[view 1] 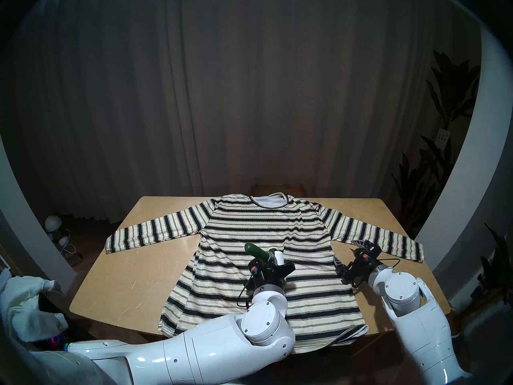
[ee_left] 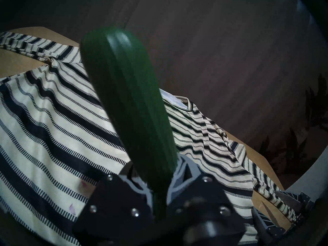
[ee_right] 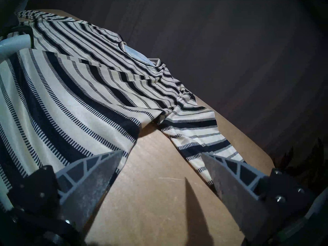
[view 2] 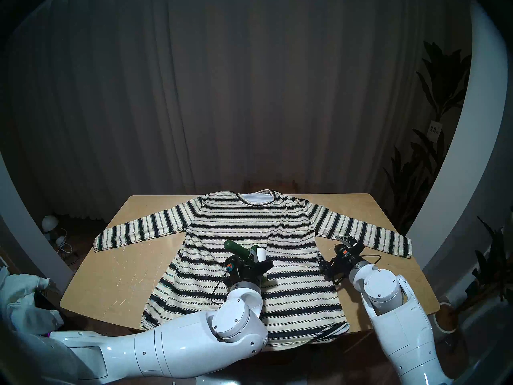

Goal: Use the fur roller to clean a top

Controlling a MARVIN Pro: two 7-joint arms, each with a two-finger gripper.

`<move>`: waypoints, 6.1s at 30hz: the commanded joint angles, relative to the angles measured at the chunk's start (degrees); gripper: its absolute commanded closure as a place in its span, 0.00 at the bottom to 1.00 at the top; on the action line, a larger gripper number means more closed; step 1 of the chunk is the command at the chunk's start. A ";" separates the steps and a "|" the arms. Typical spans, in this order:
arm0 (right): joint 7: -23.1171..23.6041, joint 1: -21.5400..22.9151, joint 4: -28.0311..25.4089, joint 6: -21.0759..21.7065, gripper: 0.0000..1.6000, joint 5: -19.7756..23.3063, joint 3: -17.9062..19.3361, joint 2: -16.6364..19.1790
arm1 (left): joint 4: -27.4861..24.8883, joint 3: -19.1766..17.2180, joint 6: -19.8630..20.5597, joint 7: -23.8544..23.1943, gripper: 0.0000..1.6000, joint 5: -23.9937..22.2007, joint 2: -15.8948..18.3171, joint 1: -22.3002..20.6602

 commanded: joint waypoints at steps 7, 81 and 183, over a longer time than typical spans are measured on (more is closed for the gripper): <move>-0.68 -3.89 6.11 1.83 0.00 -1.15 -0.54 0.96 | 1.57 -1.41 -0.24 0.85 1.00 -0.46 1.54 0.45; -4.76 -6.55 6.07 3.05 0.00 0.67 -2.38 0.77 | -8.19 -12.13 -3.08 3.98 1.00 -5.71 19.50 5.51; -13.01 1.66 -4.52 -0.58 0.00 15.83 1.91 -5.71 | -12.92 -25.44 -26.28 -36.89 1.00 -38.55 42.60 15.97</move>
